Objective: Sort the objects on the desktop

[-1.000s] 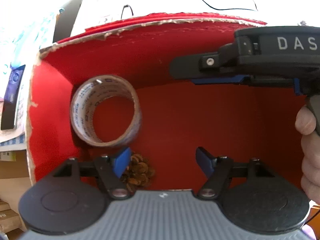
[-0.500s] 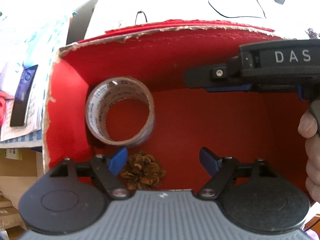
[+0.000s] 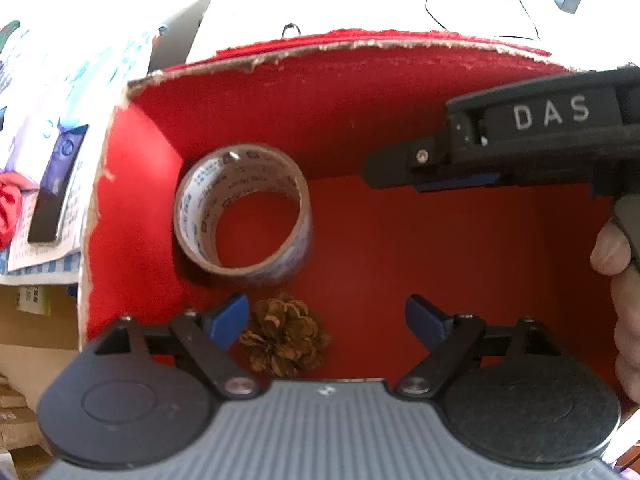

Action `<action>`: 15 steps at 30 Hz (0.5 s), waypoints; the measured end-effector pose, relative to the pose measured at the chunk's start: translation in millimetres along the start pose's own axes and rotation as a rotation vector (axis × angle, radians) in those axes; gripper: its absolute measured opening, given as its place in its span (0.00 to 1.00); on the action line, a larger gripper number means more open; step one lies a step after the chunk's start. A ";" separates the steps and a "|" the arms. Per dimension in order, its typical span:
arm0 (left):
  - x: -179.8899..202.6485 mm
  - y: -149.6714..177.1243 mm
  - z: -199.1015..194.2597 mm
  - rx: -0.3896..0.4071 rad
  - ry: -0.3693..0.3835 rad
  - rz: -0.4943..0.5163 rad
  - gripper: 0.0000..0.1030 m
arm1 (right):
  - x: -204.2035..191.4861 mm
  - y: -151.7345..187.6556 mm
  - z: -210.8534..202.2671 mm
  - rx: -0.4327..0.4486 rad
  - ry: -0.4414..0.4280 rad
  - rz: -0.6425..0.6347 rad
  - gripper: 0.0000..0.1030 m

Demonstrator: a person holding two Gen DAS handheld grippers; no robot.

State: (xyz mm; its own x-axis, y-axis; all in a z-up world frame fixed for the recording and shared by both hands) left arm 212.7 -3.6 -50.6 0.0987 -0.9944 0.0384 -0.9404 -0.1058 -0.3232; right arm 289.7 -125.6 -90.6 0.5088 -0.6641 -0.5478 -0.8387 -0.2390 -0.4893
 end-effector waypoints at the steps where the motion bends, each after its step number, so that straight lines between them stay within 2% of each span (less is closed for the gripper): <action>1: 0.4 0.3 -0.8 0.005 -0.002 -0.004 0.85 | 0.3 -0.1 0.3 -0.002 0.002 0.000 0.44; 15: 10.4 7.9 -6.4 0.055 -0.027 -0.020 0.84 | -3.6 1.1 3.8 -0.019 0.000 -0.016 0.44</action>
State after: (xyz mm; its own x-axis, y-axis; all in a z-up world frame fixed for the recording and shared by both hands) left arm 204.3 -14.7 -46.7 0.1272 -0.9917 0.0201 -0.9187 -0.1254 -0.3746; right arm 287.7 -120.8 -91.7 0.5221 -0.6599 -0.5403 -0.8341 -0.2628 -0.4849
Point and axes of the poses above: each gripper's, at about its wrist camera, not at the fingertips, and z roughly the way its jaws point, x to its right, y to its underside, the point moved 5 cm from there along z, roughly the way its jaws point, and after that the axes turned 13 degrees about -z, right-handed, at the moved point
